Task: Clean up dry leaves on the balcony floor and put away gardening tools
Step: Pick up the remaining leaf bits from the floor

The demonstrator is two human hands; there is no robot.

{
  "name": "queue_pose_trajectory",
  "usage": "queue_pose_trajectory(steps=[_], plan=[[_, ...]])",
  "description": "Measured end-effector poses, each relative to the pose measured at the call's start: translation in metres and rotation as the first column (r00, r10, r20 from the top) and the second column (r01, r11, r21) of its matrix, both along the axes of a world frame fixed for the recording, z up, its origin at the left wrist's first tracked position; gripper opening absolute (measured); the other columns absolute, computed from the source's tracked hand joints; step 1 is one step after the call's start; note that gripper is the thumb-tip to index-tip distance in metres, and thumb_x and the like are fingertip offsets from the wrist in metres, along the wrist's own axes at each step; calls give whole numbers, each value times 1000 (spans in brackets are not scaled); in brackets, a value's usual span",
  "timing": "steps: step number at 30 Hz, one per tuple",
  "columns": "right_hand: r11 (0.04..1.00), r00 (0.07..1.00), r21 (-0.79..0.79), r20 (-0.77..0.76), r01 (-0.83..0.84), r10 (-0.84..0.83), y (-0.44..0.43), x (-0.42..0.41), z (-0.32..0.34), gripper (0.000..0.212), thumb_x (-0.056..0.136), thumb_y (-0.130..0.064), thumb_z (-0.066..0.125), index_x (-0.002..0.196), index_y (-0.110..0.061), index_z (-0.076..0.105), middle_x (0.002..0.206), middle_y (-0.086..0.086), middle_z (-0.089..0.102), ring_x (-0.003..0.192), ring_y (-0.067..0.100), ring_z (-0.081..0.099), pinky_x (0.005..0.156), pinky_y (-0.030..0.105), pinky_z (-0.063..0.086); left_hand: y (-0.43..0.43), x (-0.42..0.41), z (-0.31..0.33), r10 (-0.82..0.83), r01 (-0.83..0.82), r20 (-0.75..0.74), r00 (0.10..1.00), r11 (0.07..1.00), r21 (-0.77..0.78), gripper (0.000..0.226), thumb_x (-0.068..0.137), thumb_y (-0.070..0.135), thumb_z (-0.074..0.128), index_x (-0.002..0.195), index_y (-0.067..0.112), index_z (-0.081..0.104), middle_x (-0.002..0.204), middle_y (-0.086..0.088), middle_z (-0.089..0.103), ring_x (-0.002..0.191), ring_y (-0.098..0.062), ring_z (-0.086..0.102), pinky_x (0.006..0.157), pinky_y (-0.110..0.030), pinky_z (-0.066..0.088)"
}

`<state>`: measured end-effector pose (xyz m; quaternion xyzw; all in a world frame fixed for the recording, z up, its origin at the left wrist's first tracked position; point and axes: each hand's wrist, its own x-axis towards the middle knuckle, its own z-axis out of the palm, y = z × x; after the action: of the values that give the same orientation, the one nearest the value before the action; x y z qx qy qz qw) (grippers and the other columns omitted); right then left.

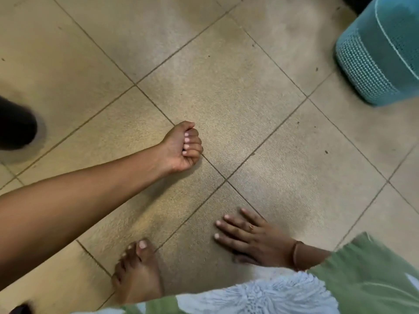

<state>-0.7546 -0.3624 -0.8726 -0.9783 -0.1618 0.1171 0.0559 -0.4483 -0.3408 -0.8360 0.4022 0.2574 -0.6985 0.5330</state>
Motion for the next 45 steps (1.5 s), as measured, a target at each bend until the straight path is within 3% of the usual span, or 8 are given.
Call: queue_pose_trajectory(steps=[8, 16, 21, 25, 30, 37, 41, 45], plan=[[968, 999, 250, 6, -34, 33, -44, 57, 7, 38, 95, -11, 41, 130, -13, 57, 136, 6, 54, 123, 24, 52, 99, 35, 46, 11, 2, -3, 39, -40, 21, 999, 998, 46, 57, 96, 28, 39, 40, 20, 32, 37, 8, 25, 28, -5, 23, 25, -15, 14], [983, 992, 135, 32, -123, 119, -65, 19, 17, 40, 98, -11, 34, 135, -10, 51, 141, 3, 49, 129, 20, 47, 110, 29, 33, 23, 8, -7, 84, -90, 53, 995, 989, 116, 49, 96, 24, 41, 48, 19, 33, 40, 7, 28, 28, -5, 24, 24, -15, 16], [986, 999, 163, -41, -18, 25, -64, 27, 26, 28, 93, -14, 43, 102, -14, 69, 98, -1, 64, 85, 16, 60, 69, 25, 53, 26, 7, -10, 36, -45, 79, 996, 992, 116, 40, 96, 24, 41, 56, 19, 38, 44, 6, 33, 32, -5, 28, 27, -14, 20], [938, 957, 192, -41, 290, -288, -60, 53, 32, 26, 88, -16, 44, 93, -12, 69, 90, 3, 65, 78, 18, 63, 64, 27, 55, 19, -14, -11, -106, 103, 42, 993, 991, 83, 33, 96, 24, 41, 64, 16, 43, 49, 4, 38, 33, -5, 31, 28, -14, 22], [585, 683, 567, 53, 580, -729, -49, 117, 66, 17, 86, -15, 54, 90, -8, 69, 86, 5, 66, 77, 16, 61, 69, 20, 44, 7, -53, -8, -293, 286, 92, 952, 954, 87, 29, 95, 17, 37, 68, 13, 46, 49, 1, 43, 33, -5, 31, 31, -10, 21], [662, 641, 341, 191, 667, -744, -43, 130, 70, 8, 78, -18, 65, 82, -18, 59, 68, -3, 61, 64, 19, 57, 69, 34, 36, -10, -65, 9, -328, 340, 177, 928, 939, -47, 25, 95, 10, 38, 74, 12, 53, 46, 4, 40, 31, -1, 33, 29, -9, 23], [414, 549, 615, -36, 671, -835, -34, 96, 70, 20, 94, -18, 49, 112, -17, 58, 105, 0, 65, 99, 16, 59, 90, 39, 41, -21, -69, 5, -435, 437, 294, 851, 897, 63, 29, 95, 12, 40, 66, 14, 45, 40, 6, 35, 29, -1, 22, 27, -8, 17], [268, 314, 443, -32, 855, -949, -26, 31, 52, 45, 95, -40, 42, 136, -24, 35, 147, 2, 32, 134, 19, 33, 110, 45, 30, -29, -58, 4, -451, 434, 304, 839, 892, 126, 41, 96, 25, 41, 57, 21, 31, 36, 9, 24, 25, -4, 17, 27, -7, 12]])
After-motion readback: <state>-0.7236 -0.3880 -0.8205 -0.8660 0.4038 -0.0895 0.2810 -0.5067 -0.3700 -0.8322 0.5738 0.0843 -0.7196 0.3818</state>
